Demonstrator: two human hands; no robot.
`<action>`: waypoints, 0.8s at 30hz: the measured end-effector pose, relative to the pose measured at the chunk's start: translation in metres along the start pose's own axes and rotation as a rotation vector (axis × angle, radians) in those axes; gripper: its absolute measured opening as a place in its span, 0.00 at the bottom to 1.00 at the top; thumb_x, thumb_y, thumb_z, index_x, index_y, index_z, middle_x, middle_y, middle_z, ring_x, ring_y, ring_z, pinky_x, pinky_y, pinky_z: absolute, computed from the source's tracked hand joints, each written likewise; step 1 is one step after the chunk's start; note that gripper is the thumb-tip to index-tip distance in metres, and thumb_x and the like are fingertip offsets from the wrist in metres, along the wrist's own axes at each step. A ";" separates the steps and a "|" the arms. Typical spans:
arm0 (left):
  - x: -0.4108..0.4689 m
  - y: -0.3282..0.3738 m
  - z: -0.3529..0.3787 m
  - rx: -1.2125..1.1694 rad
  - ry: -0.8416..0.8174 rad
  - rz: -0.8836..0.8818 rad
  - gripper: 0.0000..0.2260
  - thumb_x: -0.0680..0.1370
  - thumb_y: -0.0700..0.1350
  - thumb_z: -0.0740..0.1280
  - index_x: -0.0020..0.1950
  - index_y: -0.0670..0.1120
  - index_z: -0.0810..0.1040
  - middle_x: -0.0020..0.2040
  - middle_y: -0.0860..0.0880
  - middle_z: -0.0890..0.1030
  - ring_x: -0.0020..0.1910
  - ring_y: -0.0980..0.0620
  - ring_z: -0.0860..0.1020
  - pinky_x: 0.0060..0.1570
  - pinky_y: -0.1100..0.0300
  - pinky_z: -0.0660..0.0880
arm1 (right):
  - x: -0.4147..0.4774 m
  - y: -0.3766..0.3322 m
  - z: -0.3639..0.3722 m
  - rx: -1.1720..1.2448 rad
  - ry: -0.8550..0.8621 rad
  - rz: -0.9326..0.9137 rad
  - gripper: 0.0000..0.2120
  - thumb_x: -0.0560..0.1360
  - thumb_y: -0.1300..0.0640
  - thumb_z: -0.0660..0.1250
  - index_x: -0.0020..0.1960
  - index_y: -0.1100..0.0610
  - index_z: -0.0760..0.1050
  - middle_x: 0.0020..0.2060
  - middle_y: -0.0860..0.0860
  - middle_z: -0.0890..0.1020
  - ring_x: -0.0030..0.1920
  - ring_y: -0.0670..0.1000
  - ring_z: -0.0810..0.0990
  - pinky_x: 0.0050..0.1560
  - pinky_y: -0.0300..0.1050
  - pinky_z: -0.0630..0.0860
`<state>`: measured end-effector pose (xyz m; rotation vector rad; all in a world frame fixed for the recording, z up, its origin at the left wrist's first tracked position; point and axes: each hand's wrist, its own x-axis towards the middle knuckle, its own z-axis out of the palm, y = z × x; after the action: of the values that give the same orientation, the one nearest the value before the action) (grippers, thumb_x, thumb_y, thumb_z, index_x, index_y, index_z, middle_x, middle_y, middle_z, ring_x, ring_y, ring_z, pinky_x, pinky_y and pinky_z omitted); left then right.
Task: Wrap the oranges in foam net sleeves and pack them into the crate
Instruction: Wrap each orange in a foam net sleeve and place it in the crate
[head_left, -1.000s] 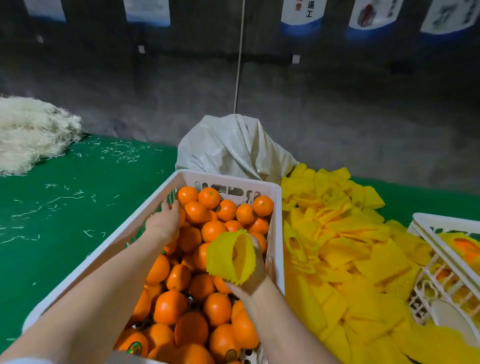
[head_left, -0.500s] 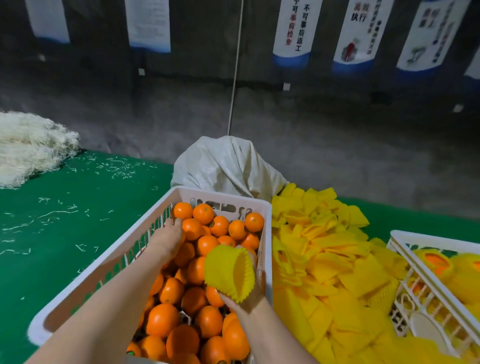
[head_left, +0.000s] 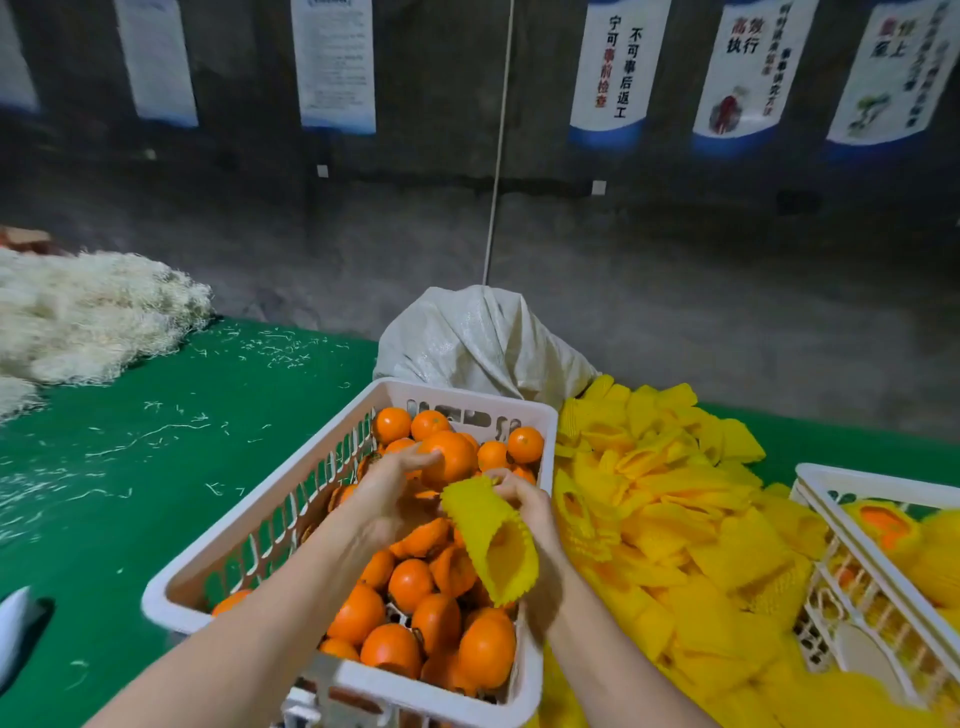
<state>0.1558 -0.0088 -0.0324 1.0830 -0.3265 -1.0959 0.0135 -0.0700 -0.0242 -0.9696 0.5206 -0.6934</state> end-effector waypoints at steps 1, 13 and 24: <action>-0.010 -0.002 0.008 -0.074 -0.021 -0.019 0.22 0.76 0.42 0.65 0.70 0.46 0.68 0.65 0.36 0.72 0.61 0.35 0.75 0.61 0.41 0.72 | -0.006 -0.004 -0.003 0.008 -0.041 0.022 0.11 0.76 0.71 0.51 0.41 0.60 0.69 0.29 0.54 0.75 0.26 0.48 0.76 0.27 0.35 0.72; -0.083 -0.077 0.129 -0.293 -0.110 0.089 0.25 0.79 0.42 0.63 0.74 0.43 0.61 0.32 0.45 0.81 0.30 0.49 0.81 0.31 0.56 0.77 | -0.077 -0.040 -0.067 -0.485 0.014 -0.452 0.14 0.69 0.69 0.64 0.32 0.51 0.74 0.26 0.45 0.74 0.27 0.41 0.71 0.30 0.36 0.66; -0.104 -0.111 0.165 -0.027 -0.312 0.106 0.30 0.67 0.38 0.75 0.67 0.47 0.70 0.53 0.42 0.82 0.48 0.45 0.82 0.42 0.54 0.80 | -0.111 -0.067 -0.132 -0.595 0.264 -0.638 0.12 0.76 0.67 0.62 0.40 0.51 0.72 0.32 0.48 0.74 0.30 0.41 0.69 0.32 0.37 0.66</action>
<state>-0.0676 -0.0153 -0.0166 0.8593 -0.6084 -1.1706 -0.1700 -0.0886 -0.0180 -1.6470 0.6725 -1.2906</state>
